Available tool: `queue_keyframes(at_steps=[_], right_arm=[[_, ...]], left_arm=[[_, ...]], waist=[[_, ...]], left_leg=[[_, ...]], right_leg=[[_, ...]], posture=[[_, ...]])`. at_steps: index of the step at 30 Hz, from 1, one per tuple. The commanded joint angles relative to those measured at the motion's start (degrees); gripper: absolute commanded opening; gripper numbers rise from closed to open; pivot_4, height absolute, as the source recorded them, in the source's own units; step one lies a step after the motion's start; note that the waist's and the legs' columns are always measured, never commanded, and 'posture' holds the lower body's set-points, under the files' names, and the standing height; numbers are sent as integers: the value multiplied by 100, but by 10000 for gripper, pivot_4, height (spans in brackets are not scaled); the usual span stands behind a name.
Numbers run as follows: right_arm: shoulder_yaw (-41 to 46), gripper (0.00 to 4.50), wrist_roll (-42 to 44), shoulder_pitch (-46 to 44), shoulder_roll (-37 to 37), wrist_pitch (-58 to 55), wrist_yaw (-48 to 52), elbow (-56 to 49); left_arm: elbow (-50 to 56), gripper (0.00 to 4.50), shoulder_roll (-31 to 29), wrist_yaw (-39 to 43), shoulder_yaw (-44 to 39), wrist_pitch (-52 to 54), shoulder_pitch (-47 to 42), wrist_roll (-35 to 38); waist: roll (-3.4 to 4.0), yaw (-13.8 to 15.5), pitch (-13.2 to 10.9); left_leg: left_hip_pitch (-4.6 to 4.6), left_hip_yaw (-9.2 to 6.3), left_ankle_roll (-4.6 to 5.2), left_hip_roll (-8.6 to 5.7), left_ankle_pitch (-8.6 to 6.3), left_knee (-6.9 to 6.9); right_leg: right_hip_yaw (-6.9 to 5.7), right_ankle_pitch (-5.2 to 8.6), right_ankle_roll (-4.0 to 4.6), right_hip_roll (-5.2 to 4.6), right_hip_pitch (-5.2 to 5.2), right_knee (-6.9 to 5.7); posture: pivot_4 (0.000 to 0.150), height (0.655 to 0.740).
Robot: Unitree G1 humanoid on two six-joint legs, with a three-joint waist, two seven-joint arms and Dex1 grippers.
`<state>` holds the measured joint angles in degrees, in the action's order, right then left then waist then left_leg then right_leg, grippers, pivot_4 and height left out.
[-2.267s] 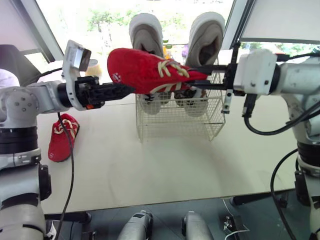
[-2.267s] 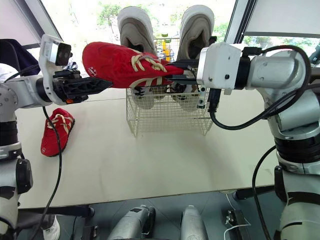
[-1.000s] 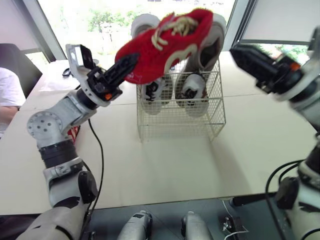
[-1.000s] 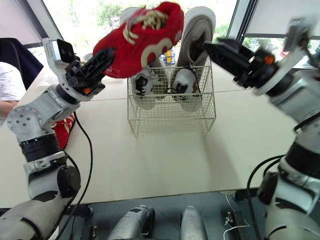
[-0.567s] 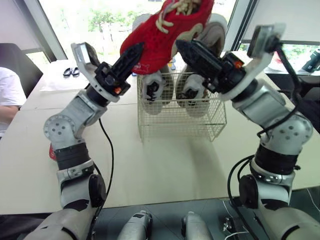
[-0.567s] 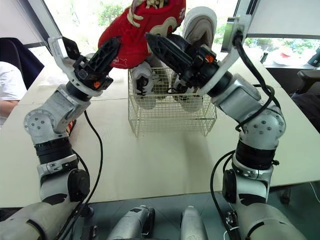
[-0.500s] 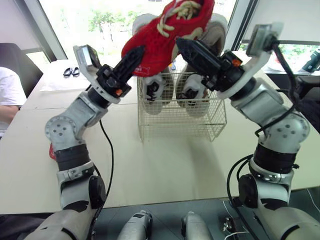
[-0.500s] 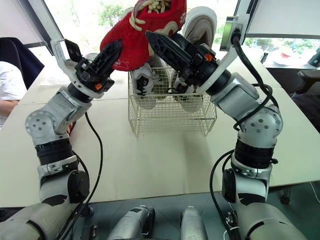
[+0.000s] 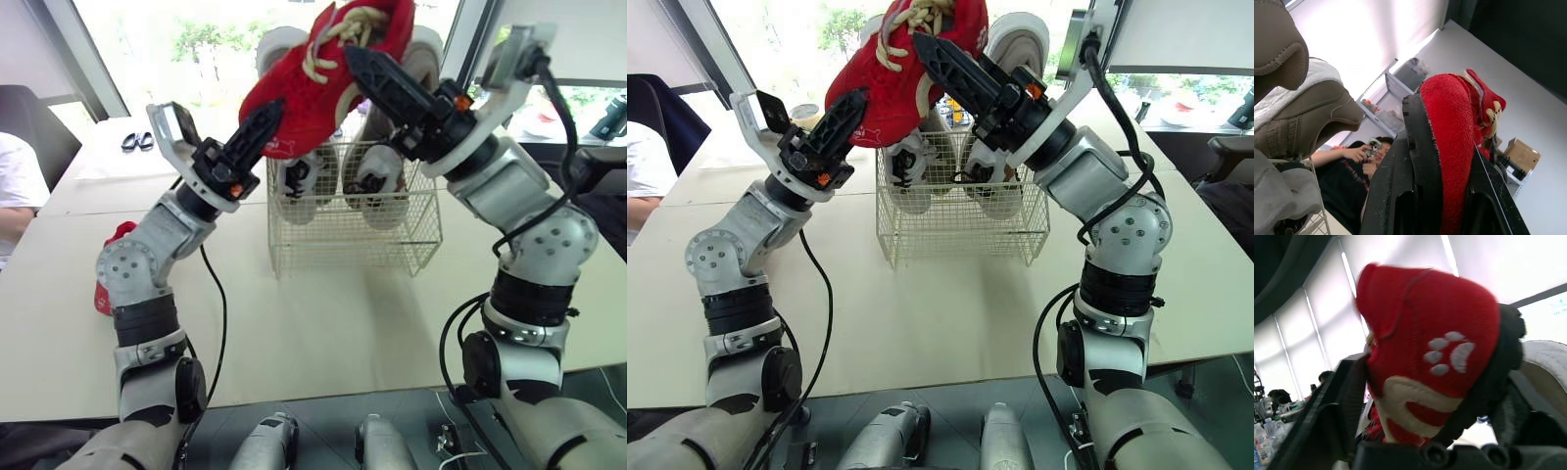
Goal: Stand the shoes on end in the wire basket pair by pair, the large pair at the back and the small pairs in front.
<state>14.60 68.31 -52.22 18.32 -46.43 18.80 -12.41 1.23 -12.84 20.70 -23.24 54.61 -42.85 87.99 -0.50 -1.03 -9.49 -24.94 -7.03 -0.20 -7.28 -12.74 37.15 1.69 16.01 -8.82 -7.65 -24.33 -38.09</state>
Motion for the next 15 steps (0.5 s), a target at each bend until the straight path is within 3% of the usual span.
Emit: queue_keyframes(at_steps=[1, 3, 5, 9, 13, 15], right_arm=[[-63, 17192, 149, -234, -41, 84, 90, -224], [-69, 8688, 184, -256, -11, 62, 120, -212], [-86, 5374, 196, -284, 40, 26, 164, -199], [-254, 5366, -57, -428, 538, -198, 560, -92], [-590, 5366, -710, -651, 1816, -357, 1937, 274], [-915, 5366, -1285, -781, 2576, -182, 2868, 590]], left_arm=[[225, 2602, -102, -114, 84, -111, 30, 27], [296, 2602, -141, -123, 105, -79, 82, 105], [350, 2602, -192, -145, 137, -54, 118, 173], [449, 21645, -478, -59, 225, 182, 152, 455], [614, 43209, -1304, 549, 424, 508, 233, 17], [682, 44441, -1904, 1098, 513, 735, 353, -226]], waist=[[0, -4, 0], [0, -8, 0], [0, -9, 0], [1, -2, -1], [1, 13, -1], [1, 5, -2]], left_leg=[[0, 0, 0, 0, 0, 0], [0, 0, 0, 0, 0, -1], [0, 0, 0, 1, 0, -1], [0, 0, 0, 0, 0, -2], [0, 1, 1, -1, -1, -3], [0, 2, 3, -1, -2, -3]], right_leg=[[0, 0, 0, 0, 0, 0], [0, 0, 0, 0, 0, 0], [0, 0, 0, 0, 0, 0], [0, 0, 0, 0, -2, 0], [0, 0, 0, 1, 0, 5], [-2, 0, 0, 2, 1, 8]], posture=[[1500, 7400], [1500, 7400], [1500, 7400], [1500, 7400], [1500, 7400], [1500, 7400]])
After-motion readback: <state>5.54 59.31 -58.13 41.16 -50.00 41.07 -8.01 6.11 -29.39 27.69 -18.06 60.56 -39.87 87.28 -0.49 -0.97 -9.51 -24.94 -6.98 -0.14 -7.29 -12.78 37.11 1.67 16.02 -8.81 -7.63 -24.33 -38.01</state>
